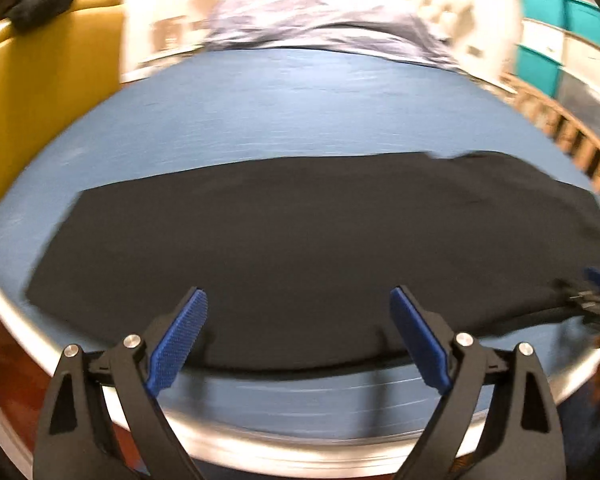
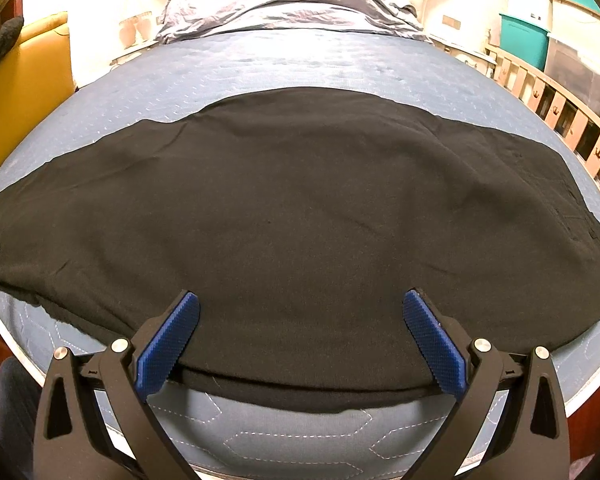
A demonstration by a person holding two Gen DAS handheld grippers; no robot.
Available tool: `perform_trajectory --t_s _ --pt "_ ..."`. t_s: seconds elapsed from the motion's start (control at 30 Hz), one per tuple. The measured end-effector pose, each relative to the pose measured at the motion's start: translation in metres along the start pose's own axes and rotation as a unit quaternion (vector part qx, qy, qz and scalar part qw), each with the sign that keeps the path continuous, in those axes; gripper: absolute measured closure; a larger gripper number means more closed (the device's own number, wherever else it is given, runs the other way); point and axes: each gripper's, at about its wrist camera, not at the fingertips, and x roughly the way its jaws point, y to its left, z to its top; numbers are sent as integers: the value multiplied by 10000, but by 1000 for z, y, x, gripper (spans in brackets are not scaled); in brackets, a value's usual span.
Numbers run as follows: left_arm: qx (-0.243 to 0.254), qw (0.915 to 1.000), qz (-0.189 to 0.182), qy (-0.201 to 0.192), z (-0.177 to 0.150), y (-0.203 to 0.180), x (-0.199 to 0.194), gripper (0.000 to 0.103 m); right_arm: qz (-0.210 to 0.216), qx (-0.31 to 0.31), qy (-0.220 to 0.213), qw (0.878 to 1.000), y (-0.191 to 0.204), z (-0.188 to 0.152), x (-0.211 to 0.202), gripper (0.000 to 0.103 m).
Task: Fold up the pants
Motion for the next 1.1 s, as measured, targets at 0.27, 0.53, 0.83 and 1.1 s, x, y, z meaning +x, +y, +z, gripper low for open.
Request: perform_trajectory --t_s 0.27,0.53,0.83,1.1 --pt "757 9938 -647 500 -12 -99 28 60 134 -359 147 9992 -1 -6 -15 5" --pt "638 9914 -1139 123 -26 -79 -9 57 225 94 125 9996 -36 -22 -49 5" --pt "2449 9626 -1066 -459 -36 -148 -17 54 -29 475 200 9987 -69 -27 -55 5" --pt "3160 9464 -493 -455 -54 -173 3 70 -141 658 349 9971 -87 -36 -52 5"
